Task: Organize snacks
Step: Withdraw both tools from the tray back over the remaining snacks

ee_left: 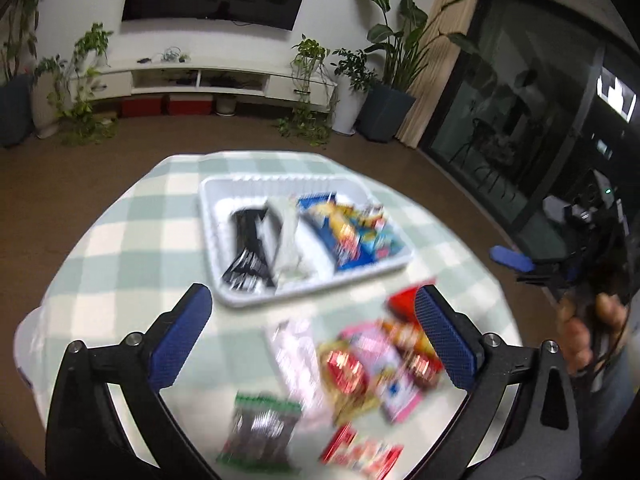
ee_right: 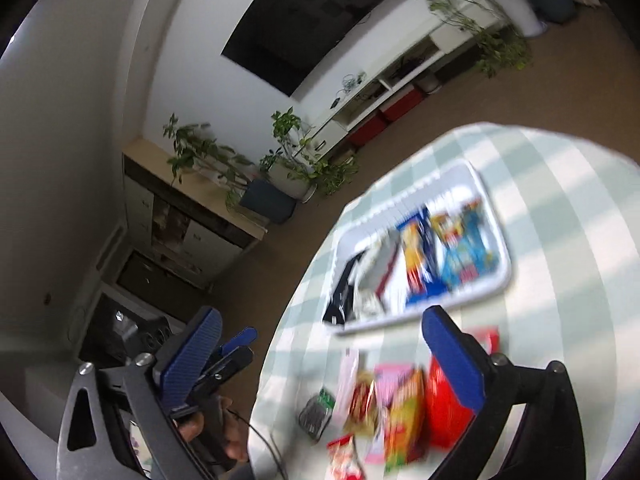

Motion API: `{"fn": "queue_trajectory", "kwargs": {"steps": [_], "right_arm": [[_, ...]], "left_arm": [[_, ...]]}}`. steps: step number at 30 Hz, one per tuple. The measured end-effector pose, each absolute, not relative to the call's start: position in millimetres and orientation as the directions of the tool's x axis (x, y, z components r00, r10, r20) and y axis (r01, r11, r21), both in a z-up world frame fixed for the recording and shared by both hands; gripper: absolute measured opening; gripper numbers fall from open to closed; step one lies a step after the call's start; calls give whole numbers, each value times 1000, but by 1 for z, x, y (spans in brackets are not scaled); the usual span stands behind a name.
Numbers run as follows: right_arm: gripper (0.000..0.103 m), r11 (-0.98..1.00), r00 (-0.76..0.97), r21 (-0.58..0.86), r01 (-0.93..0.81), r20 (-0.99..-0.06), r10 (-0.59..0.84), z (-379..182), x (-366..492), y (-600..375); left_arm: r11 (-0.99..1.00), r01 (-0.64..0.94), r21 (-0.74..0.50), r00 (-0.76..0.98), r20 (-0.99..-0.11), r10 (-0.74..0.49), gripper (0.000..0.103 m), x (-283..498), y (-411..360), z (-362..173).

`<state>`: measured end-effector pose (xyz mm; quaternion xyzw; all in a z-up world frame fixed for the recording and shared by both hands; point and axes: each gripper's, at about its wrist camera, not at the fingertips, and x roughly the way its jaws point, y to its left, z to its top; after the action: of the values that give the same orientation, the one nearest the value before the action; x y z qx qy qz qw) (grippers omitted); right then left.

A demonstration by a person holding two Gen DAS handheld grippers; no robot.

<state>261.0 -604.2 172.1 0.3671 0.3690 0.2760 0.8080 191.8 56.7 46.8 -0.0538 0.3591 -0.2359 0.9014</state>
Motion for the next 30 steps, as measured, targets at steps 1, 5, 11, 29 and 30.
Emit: {"fn": "queue_trajectory", "kwargs": {"steps": [1,5,11,29,30], "right_arm": [[103,569,574,806,-164,-391,719,166,249,-605],[103,564,579,816,-128,-400,711,142,204,-606],[103,611,545,784,-109,-467,696,112,157,-583],[90,818,480,465,-340,-662,576,106,133,-477],[90,821,475,457,-343,-670,571,105,135,-473]], "left_arm": [[887,385,-255,628,-632,-454,103,181,60,41],[909,326,-258,578,-707,-408,103,150,73,10],[925,287,-248,542,-755,-370,103,114,76,-24],[925,222,-307,544,-748,-379,103,67,94,-37],[928,222,-300,547,-749,-374,103,66,95,-37]]}}
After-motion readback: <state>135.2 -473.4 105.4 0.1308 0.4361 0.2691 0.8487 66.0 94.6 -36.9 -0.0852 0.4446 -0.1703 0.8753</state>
